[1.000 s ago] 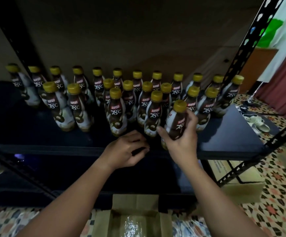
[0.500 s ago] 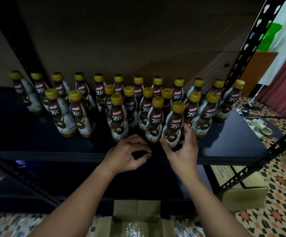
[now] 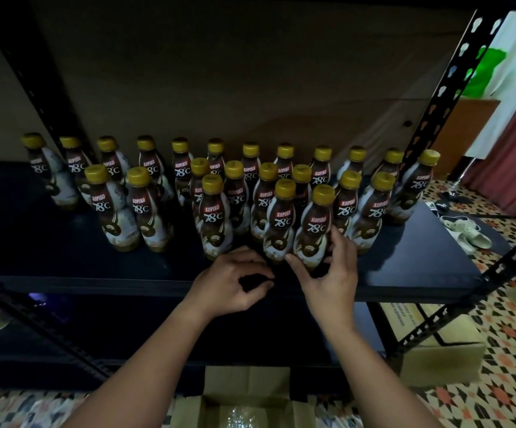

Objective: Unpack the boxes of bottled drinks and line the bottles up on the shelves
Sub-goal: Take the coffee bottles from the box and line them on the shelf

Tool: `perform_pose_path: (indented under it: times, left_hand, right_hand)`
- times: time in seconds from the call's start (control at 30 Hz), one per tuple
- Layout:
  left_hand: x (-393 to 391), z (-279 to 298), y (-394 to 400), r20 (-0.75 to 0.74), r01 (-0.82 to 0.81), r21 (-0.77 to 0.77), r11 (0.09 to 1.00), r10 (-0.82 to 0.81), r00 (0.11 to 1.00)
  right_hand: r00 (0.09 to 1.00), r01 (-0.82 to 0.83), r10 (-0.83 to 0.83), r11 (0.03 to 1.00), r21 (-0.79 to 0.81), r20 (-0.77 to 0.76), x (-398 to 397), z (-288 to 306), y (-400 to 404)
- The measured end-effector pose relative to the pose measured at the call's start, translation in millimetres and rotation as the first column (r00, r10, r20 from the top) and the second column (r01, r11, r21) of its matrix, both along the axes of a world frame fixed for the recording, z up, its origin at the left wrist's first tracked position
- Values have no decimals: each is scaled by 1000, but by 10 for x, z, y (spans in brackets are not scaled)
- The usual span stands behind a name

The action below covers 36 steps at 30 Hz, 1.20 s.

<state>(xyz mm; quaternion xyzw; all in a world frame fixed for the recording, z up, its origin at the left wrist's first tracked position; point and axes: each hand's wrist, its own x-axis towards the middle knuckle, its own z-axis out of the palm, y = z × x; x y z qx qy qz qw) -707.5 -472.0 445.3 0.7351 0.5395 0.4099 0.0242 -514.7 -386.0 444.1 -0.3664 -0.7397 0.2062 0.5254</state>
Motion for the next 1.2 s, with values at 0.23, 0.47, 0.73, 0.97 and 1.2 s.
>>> perform_pose_path:
  times: [0.23, 0.47, 0.73, 0.97, 1.2]
  left_hand:
    - [4, 7, 5, 3, 7, 23, 1000, -7, 1000]
    - [5, -10, 19, 17, 5, 29, 1000, -5, 1000]
    - [5, -22, 20, 24, -4, 26, 1000, 3, 1000]
    - [12, -28, 9, 21, -10, 22, 1000, 10, 1000]
    - [23, -53, -15, 10, -45, 22, 999, 44, 999]
  right_hand:
    - [1000, -2, 2, 1000, -18, -6, 29, -10, -12]
    - [999, 26, -26, 1000, 2, 24, 12, 2, -22]
    - [998, 45, -46, 999, 20, 48, 15, -13, -2]
    - [996, 54, -57, 998, 44, 66, 25, -5, -11]
    - [998, 42, -42, 999, 3, 38, 22, -24, -36]
